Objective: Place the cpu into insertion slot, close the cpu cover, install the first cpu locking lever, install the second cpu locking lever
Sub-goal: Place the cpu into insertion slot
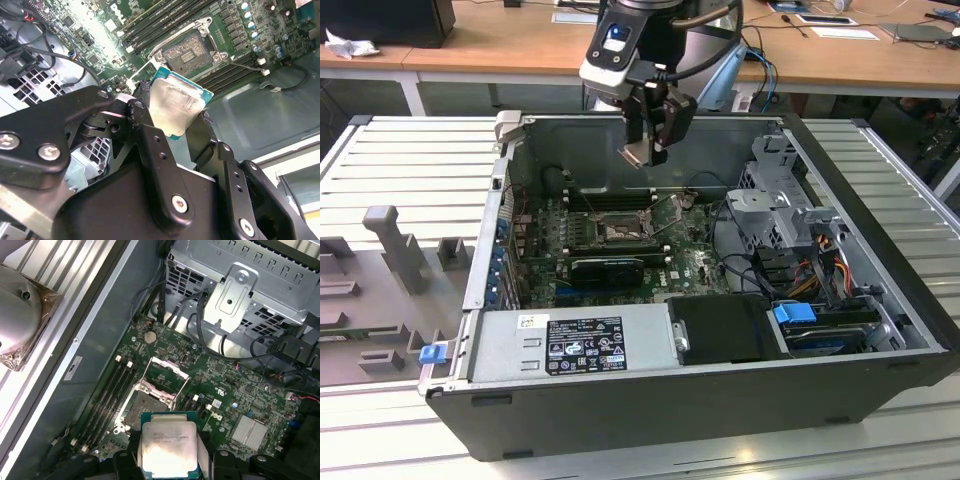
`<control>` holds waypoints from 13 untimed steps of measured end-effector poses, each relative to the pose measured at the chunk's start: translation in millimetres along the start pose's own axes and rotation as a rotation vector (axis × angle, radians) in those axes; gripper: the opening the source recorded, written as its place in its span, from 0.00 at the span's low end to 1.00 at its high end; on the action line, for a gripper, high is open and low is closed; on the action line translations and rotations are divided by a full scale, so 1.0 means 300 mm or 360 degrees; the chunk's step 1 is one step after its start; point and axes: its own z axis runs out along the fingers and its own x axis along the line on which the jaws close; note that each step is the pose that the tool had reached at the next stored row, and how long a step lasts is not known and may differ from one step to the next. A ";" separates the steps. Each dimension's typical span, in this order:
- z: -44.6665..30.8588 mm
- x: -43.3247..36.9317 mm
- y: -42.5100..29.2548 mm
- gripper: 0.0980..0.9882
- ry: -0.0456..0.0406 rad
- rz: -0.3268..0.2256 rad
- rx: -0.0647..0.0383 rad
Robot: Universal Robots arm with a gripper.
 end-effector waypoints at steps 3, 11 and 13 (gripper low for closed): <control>0.000 0.000 0.000 0.48 -0.0003 0.0028 0.0000; 0.001 0.000 0.000 0.48 -0.0011 0.0117 -0.0002; 0.001 0.000 0.000 0.48 -0.0012 0.0139 -0.0003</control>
